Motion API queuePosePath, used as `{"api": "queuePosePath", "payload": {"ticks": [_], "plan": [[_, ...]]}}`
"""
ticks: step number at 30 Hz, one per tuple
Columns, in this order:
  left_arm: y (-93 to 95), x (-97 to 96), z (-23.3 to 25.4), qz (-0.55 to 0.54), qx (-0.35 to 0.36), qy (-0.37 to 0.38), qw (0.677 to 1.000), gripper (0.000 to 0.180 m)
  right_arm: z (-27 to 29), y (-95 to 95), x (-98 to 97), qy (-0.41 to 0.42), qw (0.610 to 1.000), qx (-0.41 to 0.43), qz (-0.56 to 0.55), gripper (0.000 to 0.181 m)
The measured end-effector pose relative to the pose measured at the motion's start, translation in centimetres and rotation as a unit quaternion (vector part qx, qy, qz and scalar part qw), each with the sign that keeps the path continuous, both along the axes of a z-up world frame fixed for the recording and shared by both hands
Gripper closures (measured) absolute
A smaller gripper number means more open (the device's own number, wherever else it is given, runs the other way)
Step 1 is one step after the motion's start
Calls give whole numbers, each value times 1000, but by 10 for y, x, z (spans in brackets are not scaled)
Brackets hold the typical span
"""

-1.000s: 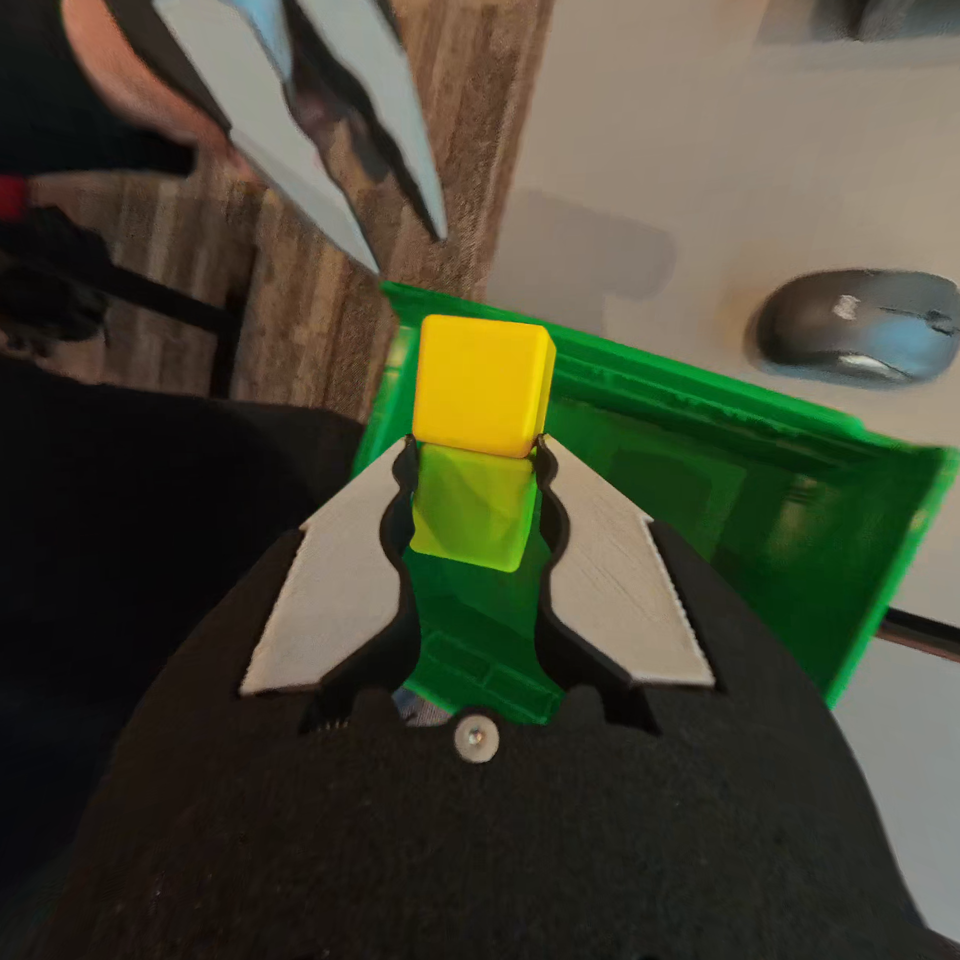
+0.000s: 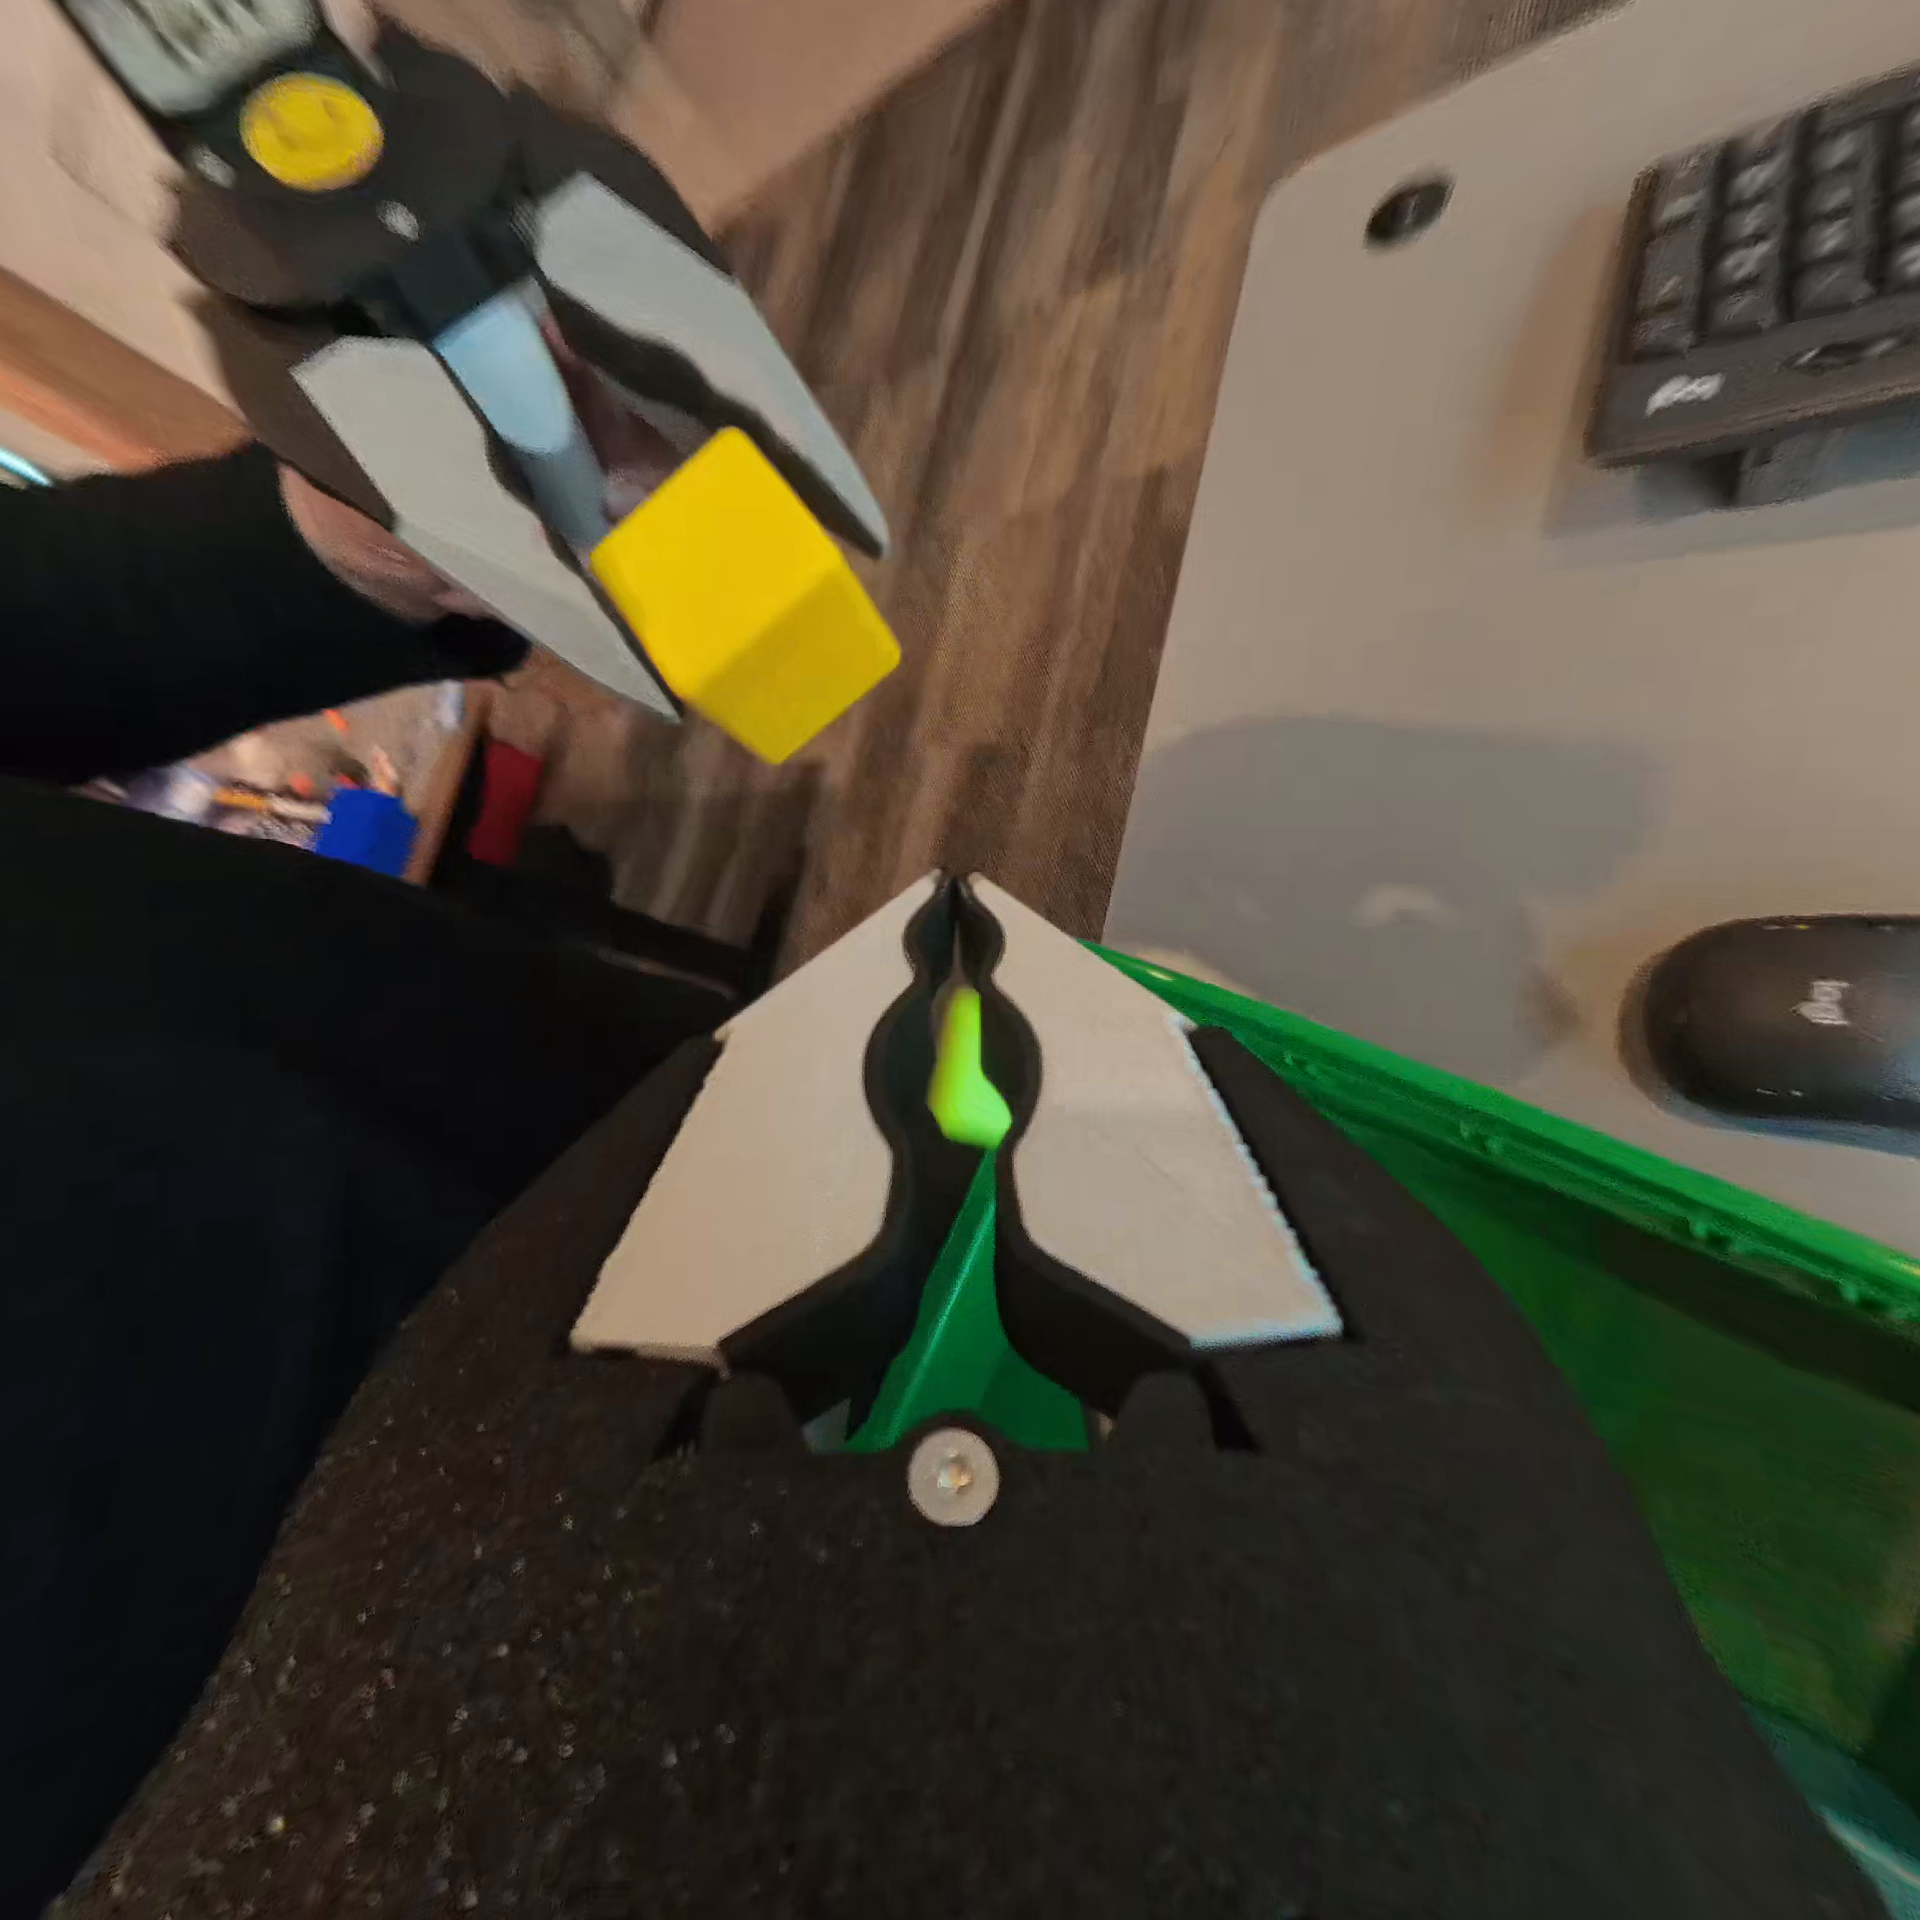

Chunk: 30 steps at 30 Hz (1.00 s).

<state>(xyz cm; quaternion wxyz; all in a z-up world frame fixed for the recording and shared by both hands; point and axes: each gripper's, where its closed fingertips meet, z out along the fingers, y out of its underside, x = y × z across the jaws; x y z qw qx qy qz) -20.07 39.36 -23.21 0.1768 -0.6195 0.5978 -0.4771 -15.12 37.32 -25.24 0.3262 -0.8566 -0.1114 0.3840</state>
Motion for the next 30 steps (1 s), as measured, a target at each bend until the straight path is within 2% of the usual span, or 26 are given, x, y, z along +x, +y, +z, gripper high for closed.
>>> {"api": "queuePosePath", "payload": {"ticks": [3,7,9,10,12,15,17,20,21,22,23,27,29,30], "plan": [[-14,18,-32,-56,-4,50,997,129,-10,-20,38,15,1000,-8,-14,181],[-32,47,-69,-86,-16,93,992,129,-64,-53,85,-60,995,-56,-61,180],[-41,57,-73,-95,8,100,990,129,-81,-67,99,-72,991,-82,-82,163],[-42,60,-79,-101,37,120,987,129,-91,-76,112,-105,985,-96,-98,156],[-46,71,-89,-111,77,147,980,129,-99,-92,138,-150,974,-102,-135,149],[-69,95,-105,-149,89,177,969,128,-101,-109,181,-158,959,-115,-204,133],[-75,107,-118,-158,113,197,961,111,-104,-117,212,-178,942,-127,-253,129],[-68,115,-114,-128,119,196,965,93,-100,-124,227,-168,929,-127,-304,141],[-60,114,-110,-110,124,201,966,75,-100,-126,227,-163,926,-127,-317,141],[-52,112,-106,-95,128,208,965,63,-101,-129,225,-162,923,-128,-324,138],[-43,111,-102,-82,136,211,964,62,-101,-131,223,-166,922,-125,-328,133],[-20,111,-126,-55,153,272,949,80,-74,-137,222,-201,912,-58,-352,131],[-16,108,-160,-69,171,335,924,99,-72,-147,231,-196,900,-61,-384,129],[-23,103,-174,-95,161,366,912,116,-78,-152,231,-176,898,-77,-395,124]]}}
